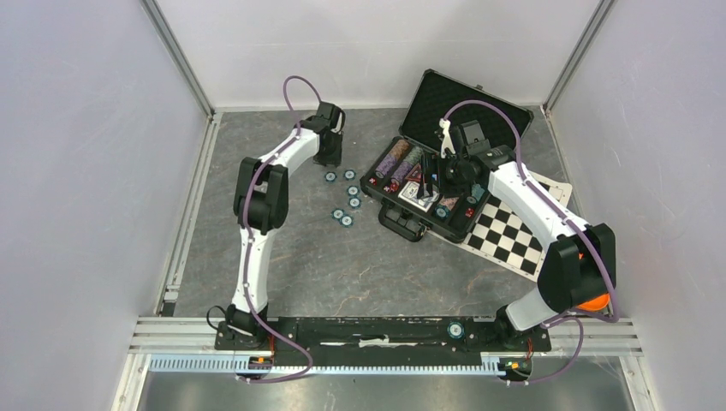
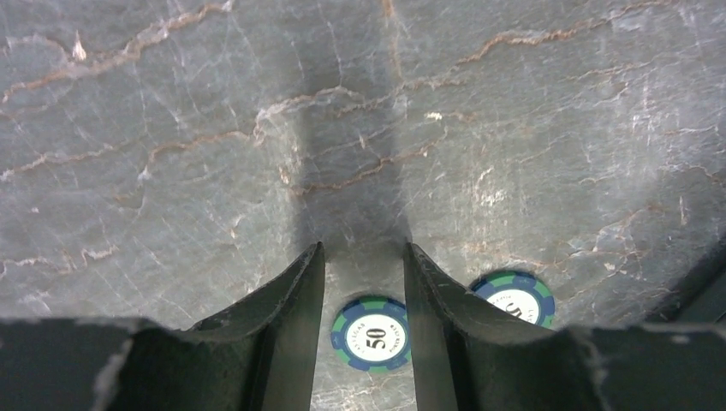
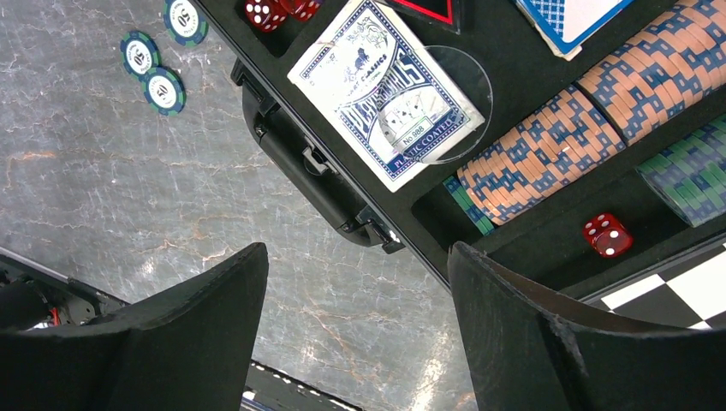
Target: Pack up texas hold em set
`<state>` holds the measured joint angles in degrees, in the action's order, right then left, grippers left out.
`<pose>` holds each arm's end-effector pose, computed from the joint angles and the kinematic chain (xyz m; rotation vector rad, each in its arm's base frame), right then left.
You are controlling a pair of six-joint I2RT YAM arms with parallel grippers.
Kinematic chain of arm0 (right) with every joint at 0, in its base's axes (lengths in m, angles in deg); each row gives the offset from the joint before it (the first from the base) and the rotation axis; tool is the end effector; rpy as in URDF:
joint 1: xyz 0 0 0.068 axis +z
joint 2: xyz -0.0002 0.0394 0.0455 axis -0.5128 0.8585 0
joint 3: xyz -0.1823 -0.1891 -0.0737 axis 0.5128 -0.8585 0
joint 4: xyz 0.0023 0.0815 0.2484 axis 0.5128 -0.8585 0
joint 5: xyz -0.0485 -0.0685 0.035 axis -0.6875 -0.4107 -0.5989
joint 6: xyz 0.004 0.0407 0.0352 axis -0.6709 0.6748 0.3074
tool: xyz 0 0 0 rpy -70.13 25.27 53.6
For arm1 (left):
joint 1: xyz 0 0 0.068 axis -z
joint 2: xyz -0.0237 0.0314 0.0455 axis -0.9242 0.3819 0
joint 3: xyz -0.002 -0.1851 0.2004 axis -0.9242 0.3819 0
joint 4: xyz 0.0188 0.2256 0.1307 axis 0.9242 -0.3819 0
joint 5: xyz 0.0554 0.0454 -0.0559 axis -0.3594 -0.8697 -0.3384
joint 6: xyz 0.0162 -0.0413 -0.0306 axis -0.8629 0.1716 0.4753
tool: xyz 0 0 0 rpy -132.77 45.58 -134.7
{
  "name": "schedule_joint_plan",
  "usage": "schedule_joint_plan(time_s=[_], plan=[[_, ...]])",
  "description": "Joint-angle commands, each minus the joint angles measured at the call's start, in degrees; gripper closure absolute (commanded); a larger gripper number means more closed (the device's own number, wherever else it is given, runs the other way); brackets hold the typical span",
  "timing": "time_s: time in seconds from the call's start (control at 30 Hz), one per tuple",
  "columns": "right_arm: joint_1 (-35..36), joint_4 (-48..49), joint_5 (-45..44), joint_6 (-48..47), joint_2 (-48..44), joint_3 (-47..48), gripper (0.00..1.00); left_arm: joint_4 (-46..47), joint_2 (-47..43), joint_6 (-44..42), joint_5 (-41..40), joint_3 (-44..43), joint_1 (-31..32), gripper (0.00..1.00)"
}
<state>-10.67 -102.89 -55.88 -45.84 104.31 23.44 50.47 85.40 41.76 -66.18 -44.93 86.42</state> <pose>0.3005 0.1180 0.2822 -0.0869 2.6203 0.5147 0.4831 -0.1609 0.1654 0.1600 2.6060 -0.0298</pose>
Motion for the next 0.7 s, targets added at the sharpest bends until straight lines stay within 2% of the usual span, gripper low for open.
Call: schedule_joint_plan(time_s=[0.0,0.13,0.27,0.47,0.57,0.67], plan=[[-0.4,1.8,0.1,-0.1,-2.1,-0.3,0.18,0.0,-3.5,2.1,-2.5,7.2,1.1,0.55],[-0.4,2.0,0.6,0.1,-1.9,-0.2,0.18,-1.1,-8.8,3.1,-3.5,17.3,2.8,0.56],[-0.5,2.3,0.7,0.2,-2.0,-0.3,0.18,-1.1,-16.5,5.3,0.5,28.1,4.2,0.59],[-0.5,2.6,1.1,0.4,-1.6,-0.1,0.18,-2.9,-28.7,7.9,2.5,39.7,10.4,0.59],[-0.6,3.0,1.2,0.7,-1.7,-0.5,0.18,-2.4,-30.9,9.8,3.8,41.2,10.3,0.59],[-0.6,3.2,1.9,0.7,-1.5,-0.9,0.18,-3.1,-28.8,7.7,1.6,36.3,9.7,0.58]])
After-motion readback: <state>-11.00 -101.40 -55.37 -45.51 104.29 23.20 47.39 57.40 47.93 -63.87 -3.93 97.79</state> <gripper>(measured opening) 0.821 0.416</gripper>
